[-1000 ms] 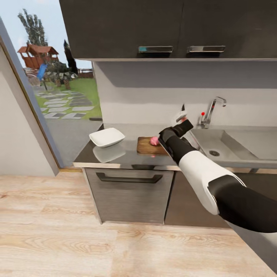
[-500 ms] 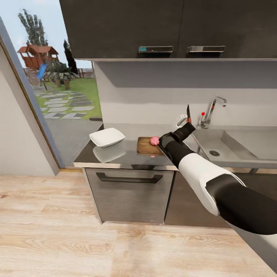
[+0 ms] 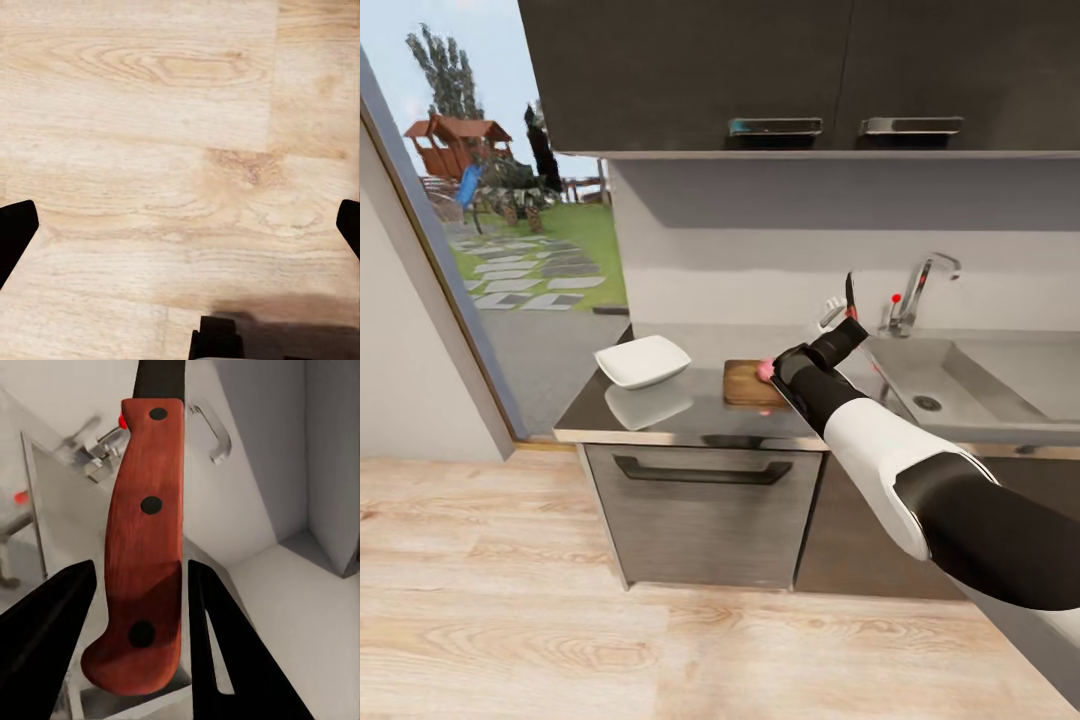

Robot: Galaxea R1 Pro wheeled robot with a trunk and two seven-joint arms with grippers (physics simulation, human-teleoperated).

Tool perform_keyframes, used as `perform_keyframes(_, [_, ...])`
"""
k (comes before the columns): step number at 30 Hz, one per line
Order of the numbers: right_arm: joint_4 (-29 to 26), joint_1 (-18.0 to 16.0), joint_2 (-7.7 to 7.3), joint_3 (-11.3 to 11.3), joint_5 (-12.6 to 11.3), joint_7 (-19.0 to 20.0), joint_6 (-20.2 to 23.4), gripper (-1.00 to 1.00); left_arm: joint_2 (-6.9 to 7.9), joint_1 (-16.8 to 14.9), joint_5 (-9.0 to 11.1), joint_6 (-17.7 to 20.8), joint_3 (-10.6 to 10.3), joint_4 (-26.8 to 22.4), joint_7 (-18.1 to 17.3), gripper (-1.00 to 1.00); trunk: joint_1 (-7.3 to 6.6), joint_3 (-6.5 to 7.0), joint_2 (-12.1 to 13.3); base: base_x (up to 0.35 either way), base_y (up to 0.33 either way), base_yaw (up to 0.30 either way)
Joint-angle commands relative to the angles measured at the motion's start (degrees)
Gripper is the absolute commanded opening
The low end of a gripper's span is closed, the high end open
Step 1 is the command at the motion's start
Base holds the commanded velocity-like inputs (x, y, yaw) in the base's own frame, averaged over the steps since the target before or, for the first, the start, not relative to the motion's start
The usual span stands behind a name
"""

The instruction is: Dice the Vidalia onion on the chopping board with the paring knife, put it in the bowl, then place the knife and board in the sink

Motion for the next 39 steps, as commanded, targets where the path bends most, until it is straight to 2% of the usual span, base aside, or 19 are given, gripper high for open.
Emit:
perform_keyframes(1, [0.1,-0.1,0.01,0.2,0.0,0.0,0.2,-1.0,-0.04,-0.1,0.2,-0.3,-0.5,0.2,0.1,1.0,0.02,-0.06,0.0,0.214,0.218,0.0])
perform_keyframes(7, [0.1,0.3,0.01,0.2,0.0,0.8,-0.6,-1.0,-0.13,-0.1,0.2,-0.3,-0.5,0.2,0.0,1.0,0.02,-0.06,0.0,0.114,0.27,0.0])
perform_keyframes(9, [0.1,2.0,0.01,1.2,0.1,1.5,-3.4,-1.0,-0.15,-0.1,0.2,-0.3,-0.5,0.2,0.0,1.0,0.02,-0.06,0.0,-0.047,0.299,0.0])
perform_keyframes(11, [0.1,3.9,0.01,5.3,0.3,2.2,-7.9,-1.0,-0.14,-0.1,0.2,-0.3,-0.5,0.2,0.0,1.0,0.02,-0.06,0.0,-0.095,0.277,0.0])
perform_keyframes(12, [0.1,5.0,0.01,11.3,0.4,3.4,-10.6,-1.0,-0.13,-0.1,0.2,-0.3,-0.5,0.2,0.0,1.0,0.02,-0.06,0.0,-0.124,0.255,0.0])
perform_keyframes(14, [0.1,5.3,0.01,13.9,0.5,4.1,-11.4,-1.0,-0.13,-0.1,0.2,-0.3,-0.5,0.2,0.0,1.0,0.02,-0.06,0.0,-0.128,0.249,0.0])
perform_keyframes(16, [0.1,5.5,0.01,14.9,0.5,4.4,-11.7,-1.0,-0.12,-0.1,0.2,-0.3,-0.5,0.2,0.0,1.0,0.02,-0.06,0.0,-0.131,0.244,0.0])
perform_keyframes(23, [0.1,5.6,0.01,15.6,0.6,4.5,-11.8,-1.0,-0.15,-0.1,0.2,-0.3,-0.5,0.2,0.0,1.0,0.02,-0.06,0.0,-0.117,0.195,0.0])
perform_keyframes(36, [0.1,5.6,0.01,15.3,0.4,4.5,-11.6,-1.0,-0.16,-0.1,0.2,-0.3,-0.5,0.2,0.1,1.0,0.02,-0.06,0.0,-0.009,0.011,0.0])
perform_keyframes(39, [0.2,5.6,0.01,15.4,0.4,4.5,-9.3,-1.0,-0.19,-0.1,0.2,-0.3,-0.5,0.2,0.1,1.0,0.02,-0.06,0.0,0.0,0.0,0.0])
